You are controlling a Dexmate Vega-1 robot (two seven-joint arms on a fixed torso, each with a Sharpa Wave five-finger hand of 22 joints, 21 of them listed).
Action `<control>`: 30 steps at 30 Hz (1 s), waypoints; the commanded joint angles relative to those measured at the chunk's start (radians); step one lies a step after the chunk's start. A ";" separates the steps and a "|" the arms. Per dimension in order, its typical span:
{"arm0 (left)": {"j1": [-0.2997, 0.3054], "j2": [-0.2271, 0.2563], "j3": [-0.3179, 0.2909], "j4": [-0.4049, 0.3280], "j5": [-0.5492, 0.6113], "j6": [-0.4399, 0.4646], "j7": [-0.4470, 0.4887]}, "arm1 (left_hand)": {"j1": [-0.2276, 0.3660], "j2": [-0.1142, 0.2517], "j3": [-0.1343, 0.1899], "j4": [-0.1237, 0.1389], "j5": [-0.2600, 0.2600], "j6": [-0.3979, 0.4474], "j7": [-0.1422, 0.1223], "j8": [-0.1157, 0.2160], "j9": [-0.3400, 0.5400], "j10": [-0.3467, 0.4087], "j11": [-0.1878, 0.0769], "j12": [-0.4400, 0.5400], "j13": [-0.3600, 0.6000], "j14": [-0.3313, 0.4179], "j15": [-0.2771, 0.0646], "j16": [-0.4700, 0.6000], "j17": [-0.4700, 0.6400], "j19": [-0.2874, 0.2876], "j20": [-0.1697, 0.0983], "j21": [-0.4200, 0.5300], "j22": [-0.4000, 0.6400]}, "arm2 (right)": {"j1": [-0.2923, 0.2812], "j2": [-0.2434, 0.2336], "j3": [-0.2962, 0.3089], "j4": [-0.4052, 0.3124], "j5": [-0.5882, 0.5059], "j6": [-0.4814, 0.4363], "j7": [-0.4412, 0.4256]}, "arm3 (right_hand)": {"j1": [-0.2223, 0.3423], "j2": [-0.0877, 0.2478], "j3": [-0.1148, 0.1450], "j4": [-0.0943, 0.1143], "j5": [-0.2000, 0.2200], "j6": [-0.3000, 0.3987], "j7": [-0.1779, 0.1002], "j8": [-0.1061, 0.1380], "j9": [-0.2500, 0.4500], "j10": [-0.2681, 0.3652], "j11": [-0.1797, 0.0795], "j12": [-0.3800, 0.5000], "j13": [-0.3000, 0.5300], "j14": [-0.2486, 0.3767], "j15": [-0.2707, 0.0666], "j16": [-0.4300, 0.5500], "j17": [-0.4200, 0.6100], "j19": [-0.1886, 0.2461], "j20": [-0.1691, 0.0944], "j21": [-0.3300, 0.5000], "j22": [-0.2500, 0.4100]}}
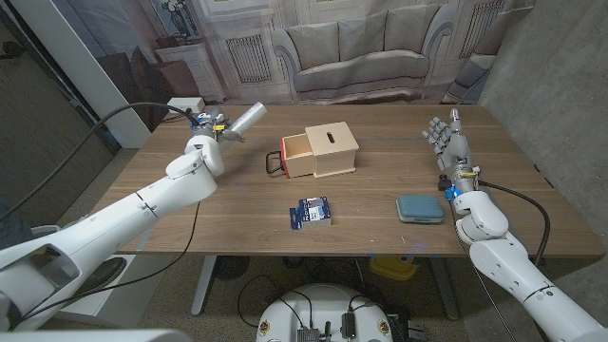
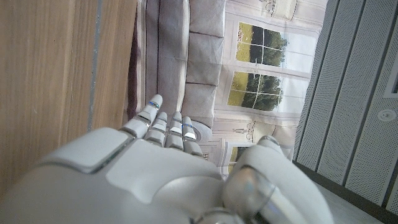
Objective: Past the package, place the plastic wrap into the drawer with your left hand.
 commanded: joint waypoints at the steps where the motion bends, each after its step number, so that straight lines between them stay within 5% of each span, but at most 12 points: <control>1: 0.066 0.010 -0.078 -0.039 -0.016 -0.107 0.052 | 0.173 0.177 0.003 0.005 0.001 0.011 -0.005 0.013 0.002 0.004 0.001 0.004 0.007 0.062 -0.086 0.002 0.003 -0.002 -0.020 0.005 0.003 | -0.020 -0.003 0.015 -0.015 -0.002 0.004 -0.007 | 0.000 0.008 -0.006 0.000 -0.004 0.008 0.002 0.000 0.004 0.008 -0.002 0.000 0.003 0.005 0.003 -0.004 0.003 0.007 -0.003 -0.007 0.001; 30: 0.208 0.004 -0.212 -0.096 0.039 -0.376 0.204 | 0.177 0.174 -0.004 0.006 -0.001 0.017 -0.010 0.019 0.002 0.011 0.002 0.004 0.039 0.075 -0.087 0.003 0.019 -0.015 -0.024 0.021 0.008 | -0.045 0.025 0.030 -0.025 -0.013 0.017 -0.048 | 0.001 0.012 -0.008 -0.001 -0.004 0.014 0.001 0.002 0.004 0.014 -0.005 0.001 0.003 0.009 0.002 -0.003 0.003 0.014 -0.004 -0.015 0.002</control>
